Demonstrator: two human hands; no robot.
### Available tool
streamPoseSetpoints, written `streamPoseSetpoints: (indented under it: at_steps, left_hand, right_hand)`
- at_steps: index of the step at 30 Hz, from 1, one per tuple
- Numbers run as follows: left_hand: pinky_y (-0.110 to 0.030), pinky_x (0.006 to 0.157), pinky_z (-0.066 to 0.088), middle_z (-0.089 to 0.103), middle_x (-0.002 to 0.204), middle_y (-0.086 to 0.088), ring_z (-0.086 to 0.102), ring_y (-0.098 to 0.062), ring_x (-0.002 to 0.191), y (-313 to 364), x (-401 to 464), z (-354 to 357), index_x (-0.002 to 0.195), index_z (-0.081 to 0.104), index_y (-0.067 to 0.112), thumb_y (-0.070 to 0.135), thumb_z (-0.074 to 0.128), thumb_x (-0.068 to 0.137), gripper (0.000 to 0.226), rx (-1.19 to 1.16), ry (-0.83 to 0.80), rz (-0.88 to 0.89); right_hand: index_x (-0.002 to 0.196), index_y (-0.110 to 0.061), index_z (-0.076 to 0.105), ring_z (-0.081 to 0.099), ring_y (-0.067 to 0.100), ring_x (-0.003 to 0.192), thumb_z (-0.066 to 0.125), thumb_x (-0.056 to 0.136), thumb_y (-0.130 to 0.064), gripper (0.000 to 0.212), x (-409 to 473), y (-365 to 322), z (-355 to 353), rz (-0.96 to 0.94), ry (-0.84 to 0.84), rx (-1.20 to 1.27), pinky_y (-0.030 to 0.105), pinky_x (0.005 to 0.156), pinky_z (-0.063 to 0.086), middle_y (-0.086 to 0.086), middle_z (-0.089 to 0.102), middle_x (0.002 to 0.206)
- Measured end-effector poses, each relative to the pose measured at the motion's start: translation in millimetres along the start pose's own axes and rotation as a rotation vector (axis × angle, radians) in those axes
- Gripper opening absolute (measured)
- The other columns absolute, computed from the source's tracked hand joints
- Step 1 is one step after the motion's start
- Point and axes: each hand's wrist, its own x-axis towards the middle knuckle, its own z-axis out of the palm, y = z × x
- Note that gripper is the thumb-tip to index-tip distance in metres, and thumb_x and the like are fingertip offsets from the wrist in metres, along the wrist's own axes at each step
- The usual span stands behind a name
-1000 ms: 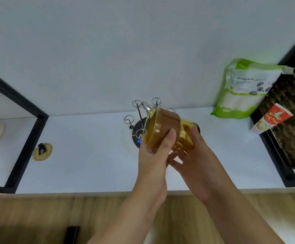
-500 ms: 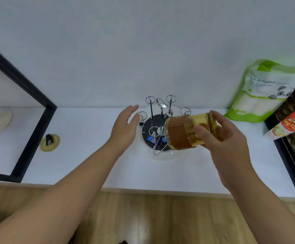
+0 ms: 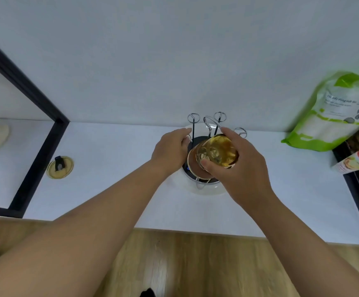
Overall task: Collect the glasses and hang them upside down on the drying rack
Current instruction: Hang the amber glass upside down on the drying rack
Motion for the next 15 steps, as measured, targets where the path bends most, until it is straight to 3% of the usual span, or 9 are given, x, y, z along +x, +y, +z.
streamPoseSetpoints:
  at_steps: [3, 6, 8, 10, 15]
  left_hand:
    - [-0.041, 0.105, 0.046, 0.065, 0.138, -0.005, 0.056, -0.028, 0.129, -1, -2, -3, 0.143, 0.058, 0.021, 0.024, 0.046, 0.107, 0.038, 0.013, -0.016, 0.029]
    - [-0.043, 0.102, 0.048, 0.067, 0.136, -0.005, 0.059, -0.028, 0.125, -2, -6, -3, 0.144, 0.058, 0.021, 0.026, 0.046, 0.108, 0.038, 0.013, -0.014, 0.048]
    - [-0.042, 0.102, 0.049, 0.066, 0.137, -0.005, 0.059, -0.027, 0.125, -3, -9, -2, 0.144, 0.057, 0.02, 0.027, 0.047, 0.108, 0.038, 0.007, -0.01, 0.066]
    - [-0.039, 0.103, 0.048, 0.065, 0.14, -0.004, 0.059, -0.025, 0.127, -4, -12, 0, 0.146, 0.056, 0.02, 0.029, 0.048, 0.108, 0.04, -0.001, 0.0, 0.071]
    - [-0.025, 0.1, 0.038, 0.061, 0.145, -0.001, 0.054, -0.02, 0.132, -6, -20, 7, 0.151, 0.051, 0.022, 0.032, 0.048, 0.108, 0.044, -0.035, 0.016, 0.041]
  right_hand:
    - [0.151, -0.032, 0.048, 0.051, 0.002, 0.113, 0.085, 0.079, -0.046, 0.082, 3, 6, 9, -0.025, -0.052, -0.072, 0.008, 0.088, 0.038, -0.016, 0.058, 0.126]
    - [0.154, -0.029, 0.045, 0.053, 0.01, 0.122, 0.084, 0.08, -0.047, 0.086, 6, 14, 20, -0.048, -0.087, -0.15, 0.017, 0.093, 0.042, -0.008, 0.059, 0.136]
    - [0.155, -0.028, 0.044, 0.053, 0.012, 0.125, 0.084, 0.08, -0.046, 0.086, 9, 18, 26, -0.052, -0.109, -0.193, 0.012, 0.088, 0.038, -0.007, 0.059, 0.139]
    - [0.155, -0.027, 0.043, 0.052, 0.013, 0.124, 0.083, 0.081, -0.045, 0.087, 11, 23, 32, -0.054, -0.124, -0.223, 0.01, 0.084, 0.035, -0.005, 0.059, 0.139]
    - [0.157, -0.024, 0.041, 0.054, 0.018, 0.125, 0.083, 0.083, -0.043, 0.087, 16, 31, 40, -0.032, -0.159, -0.252, 0.025, 0.094, 0.043, -0.002, 0.058, 0.139]
